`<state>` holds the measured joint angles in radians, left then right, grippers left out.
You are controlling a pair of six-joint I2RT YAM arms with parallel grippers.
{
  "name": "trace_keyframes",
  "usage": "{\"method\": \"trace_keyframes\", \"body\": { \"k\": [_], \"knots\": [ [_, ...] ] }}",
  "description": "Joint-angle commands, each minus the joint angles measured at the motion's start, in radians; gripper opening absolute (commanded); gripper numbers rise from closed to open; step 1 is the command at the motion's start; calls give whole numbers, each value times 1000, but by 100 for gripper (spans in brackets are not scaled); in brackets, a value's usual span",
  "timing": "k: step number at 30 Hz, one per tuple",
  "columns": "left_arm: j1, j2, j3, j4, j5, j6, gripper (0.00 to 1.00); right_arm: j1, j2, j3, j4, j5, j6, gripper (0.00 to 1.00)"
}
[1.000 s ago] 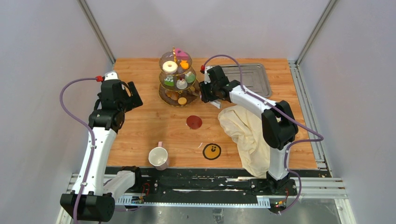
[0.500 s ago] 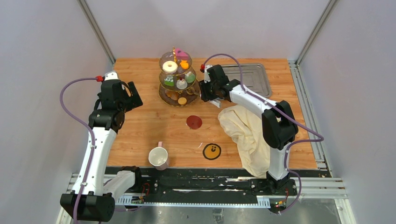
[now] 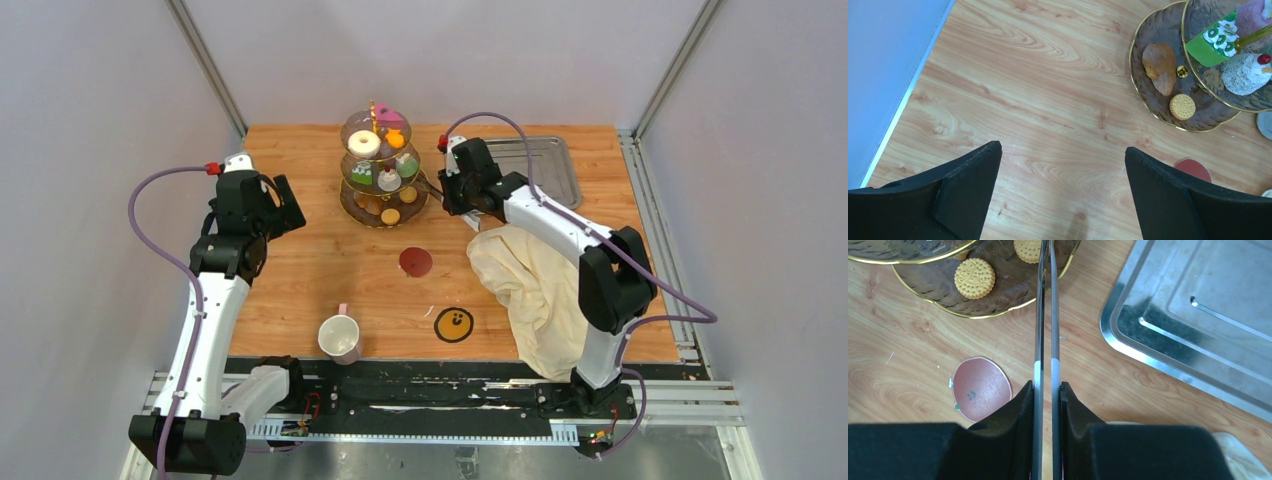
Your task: Serve the afternoon tea
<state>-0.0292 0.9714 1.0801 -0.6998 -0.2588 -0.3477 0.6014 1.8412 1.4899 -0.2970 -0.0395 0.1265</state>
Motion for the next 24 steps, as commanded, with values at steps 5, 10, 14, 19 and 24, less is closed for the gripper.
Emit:
{"method": "trace_keyframes", "body": {
  "k": [5, 10, 14, 19, 24],
  "knots": [
    [5, -8, 12, -4, -1, 15, 98, -64, -163, -104, -22, 75, 12, 1],
    [5, -7, 14, -6, 6, 13, 98, -67, -270, -166, -52, -4, -38, 1],
    [5, -9, 20, -11, -6, 15, 98, -32, -351, -258, -67, -75, -37, 1],
    [5, -12, 7, -2, 10, 4, 98, 113, -404, -372, -33, -131, -15, 1],
    [5, -6, 18, -13, -12, 10, 98, 277, -360, -372, 85, -147, 23, 1]
  ]
}}
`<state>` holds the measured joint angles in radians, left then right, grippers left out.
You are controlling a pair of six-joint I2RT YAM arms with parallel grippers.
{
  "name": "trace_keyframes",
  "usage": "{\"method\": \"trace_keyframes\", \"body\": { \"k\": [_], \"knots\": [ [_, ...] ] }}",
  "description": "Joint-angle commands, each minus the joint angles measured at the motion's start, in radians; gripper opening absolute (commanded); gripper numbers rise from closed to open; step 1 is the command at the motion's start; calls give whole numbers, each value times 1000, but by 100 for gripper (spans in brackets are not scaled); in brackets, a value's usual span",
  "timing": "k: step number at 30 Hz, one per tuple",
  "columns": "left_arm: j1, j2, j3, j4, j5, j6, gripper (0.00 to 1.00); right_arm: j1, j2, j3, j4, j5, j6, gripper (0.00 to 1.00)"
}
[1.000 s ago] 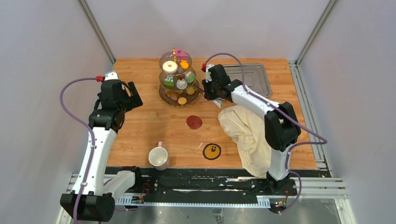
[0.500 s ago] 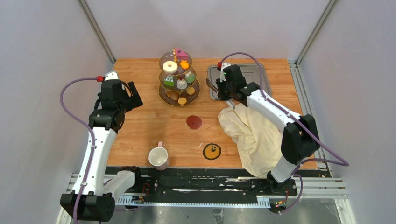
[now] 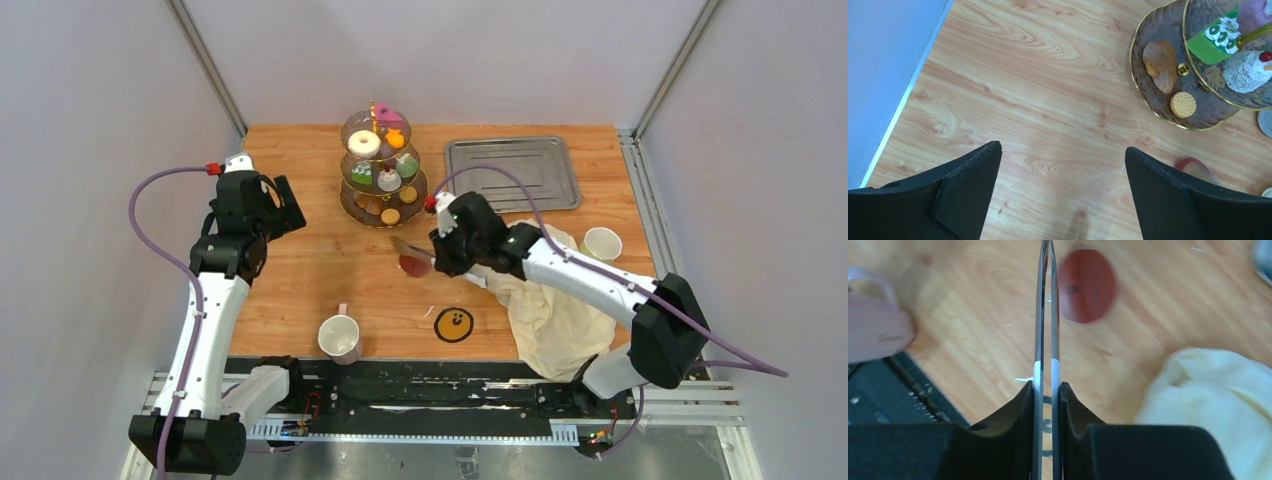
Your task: Serve the afternoon tea
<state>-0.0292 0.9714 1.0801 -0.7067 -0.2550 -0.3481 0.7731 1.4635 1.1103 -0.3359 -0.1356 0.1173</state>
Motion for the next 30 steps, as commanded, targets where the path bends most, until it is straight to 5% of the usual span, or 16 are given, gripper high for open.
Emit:
{"method": "trace_keyframes", "body": {
  "k": [1, 14, 23, 27, 30],
  "knots": [
    [5, -8, 22, -12, -21, 12, 98, 135, 35, 20, 153, -47, 30, 1],
    [5, -58, 38, -55, -104, 1, 98, 253, 574, 424, 352, 25, 2, 8],
    [5, -82, 51, -73, -110, 24, 98, 256, 835, 712, 351, 70, 54, 47],
    [5, -70, 59, -81, -35, 34, 98, 259, 776, 690, 337, 57, 30, 67],
    [5, -68, 74, -83, -16, 27, 98, 259, 682, 597, 365, 69, 24, 70]
  ]
}}
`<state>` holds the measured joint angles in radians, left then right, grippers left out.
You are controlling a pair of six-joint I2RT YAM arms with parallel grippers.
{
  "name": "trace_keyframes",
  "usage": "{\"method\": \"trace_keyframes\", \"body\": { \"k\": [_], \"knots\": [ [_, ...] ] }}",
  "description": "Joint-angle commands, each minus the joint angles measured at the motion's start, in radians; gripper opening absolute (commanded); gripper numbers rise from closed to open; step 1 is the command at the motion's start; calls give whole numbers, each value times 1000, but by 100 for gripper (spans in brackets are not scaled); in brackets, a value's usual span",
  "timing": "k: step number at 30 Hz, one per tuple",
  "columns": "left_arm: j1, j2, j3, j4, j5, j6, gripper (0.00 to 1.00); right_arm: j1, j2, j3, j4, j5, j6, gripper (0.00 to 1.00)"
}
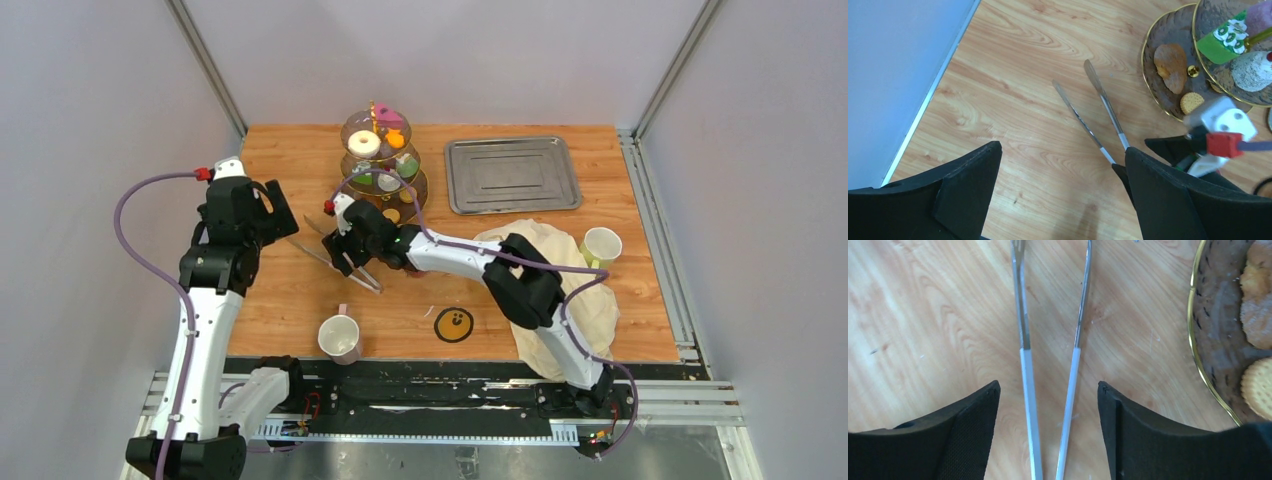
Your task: Serve the afternoon tea
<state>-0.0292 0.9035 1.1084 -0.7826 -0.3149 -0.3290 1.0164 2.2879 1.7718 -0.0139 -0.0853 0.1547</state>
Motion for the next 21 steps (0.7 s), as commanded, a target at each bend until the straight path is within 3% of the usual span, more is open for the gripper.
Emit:
{"method": "trace_keyframes", "body": {
  "k": [1, 5, 10, 16, 21],
  "knots": [
    [5, 2, 51, -6, 54, 12, 98, 16, -175, -99, 45, 21, -14, 71],
    [-25, 20, 77, -38, 34, 27, 98, 16, -343, -263, 64, 37, -5, 74],
    [-137, 31, 81, -80, -50, 26, 98, 16, -513, -495, 75, -33, 17, 72],
    [-239, 47, 29, -161, -58, -28, 98, 15, -549, -405, -325, 43, 70, 68],
    [-351, 54, -26, -224, -59, -111, 98, -21, -637, -510, -350, 163, 203, 68]
  ]
}}
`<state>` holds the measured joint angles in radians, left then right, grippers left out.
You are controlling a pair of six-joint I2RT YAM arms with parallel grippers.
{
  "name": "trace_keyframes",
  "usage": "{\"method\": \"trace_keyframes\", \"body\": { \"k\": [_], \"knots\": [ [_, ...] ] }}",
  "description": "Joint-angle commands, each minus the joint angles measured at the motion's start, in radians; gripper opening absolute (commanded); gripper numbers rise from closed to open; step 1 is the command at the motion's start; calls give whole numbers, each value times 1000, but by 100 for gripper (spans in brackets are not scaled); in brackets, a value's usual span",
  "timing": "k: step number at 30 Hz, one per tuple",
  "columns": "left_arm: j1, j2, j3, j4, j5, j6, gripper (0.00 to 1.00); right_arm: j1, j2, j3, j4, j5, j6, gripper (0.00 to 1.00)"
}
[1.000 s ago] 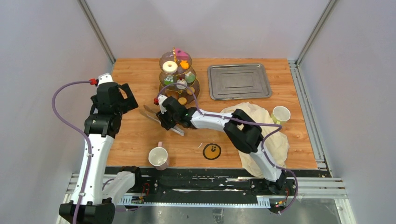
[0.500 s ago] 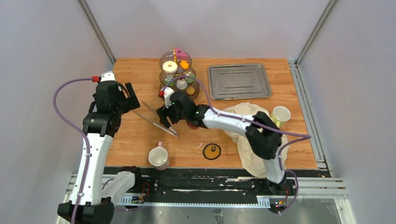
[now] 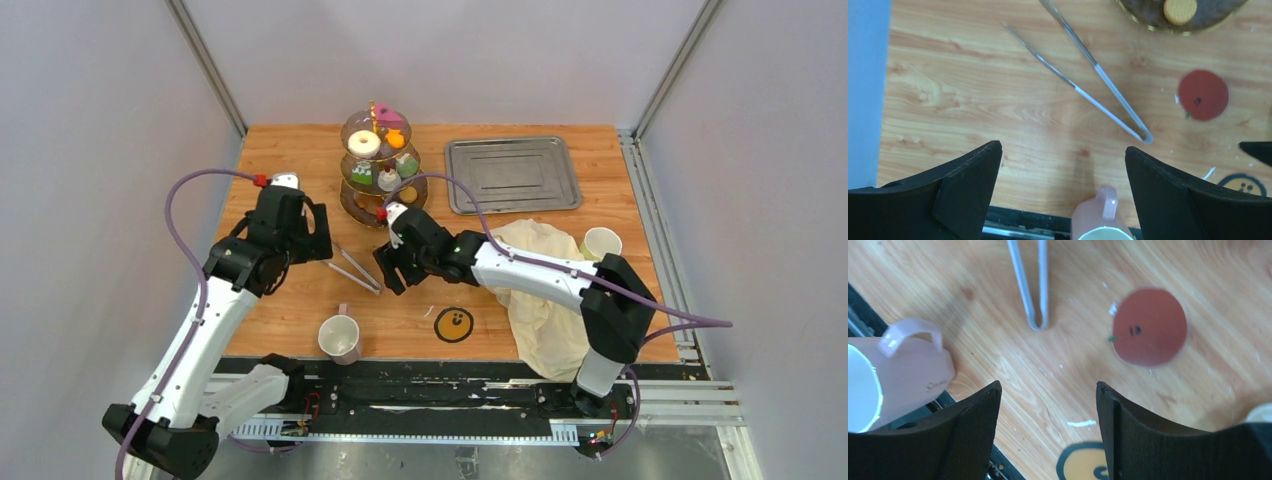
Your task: Serve the afternoon tea
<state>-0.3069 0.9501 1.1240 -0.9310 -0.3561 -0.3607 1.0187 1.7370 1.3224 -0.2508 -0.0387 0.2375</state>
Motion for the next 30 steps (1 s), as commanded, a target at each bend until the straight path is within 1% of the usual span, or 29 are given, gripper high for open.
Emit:
{"method": "trace_keyframes", "body": {
  "k": [1, 3, 6, 8, 9, 13, 19, 22, 25, 27, 30],
  "knots": [
    [-93, 10, -54, -89, -33, -105, 98, -35, -106, -95, -111, 148, 145, 68],
    [-127, 13, -81, -104, -49, -146, 98, -62, -155, -147, -105, 217, 200, 68],
    [-176, 20, -130, -103, -7, -202, 98, -102, -246, -226, -88, 304, 245, 68],
    [-208, 23, -153, -102, 49, -249, 98, -127, -304, -268, -80, 343, 256, 68],
    [-229, 21, -167, -100, 54, -273, 98, -140, -332, -285, -76, 358, 255, 68],
    [-270, 54, -207, -93, 29, -309, 99, -176, -407, -338, -53, 395, 237, 67],
    [-293, 126, -216, -90, 62, -281, 86, -190, -434, -357, -51, 382, 221, 67],
    [-298, 149, -242, -88, 115, -275, 81, -189, -439, -367, -45, 361, 225, 66],
    [-310, 158, -268, -86, 132, -276, 78, -189, -445, -377, -46, 346, 224, 66],
    [-312, 156, -283, -79, 142, -273, 73, -189, -453, -384, -44, 343, 226, 66],
    [-313, 159, -307, -25, 198, -258, 64, -190, -460, -397, -37, 349, 225, 66]
  ]
}}
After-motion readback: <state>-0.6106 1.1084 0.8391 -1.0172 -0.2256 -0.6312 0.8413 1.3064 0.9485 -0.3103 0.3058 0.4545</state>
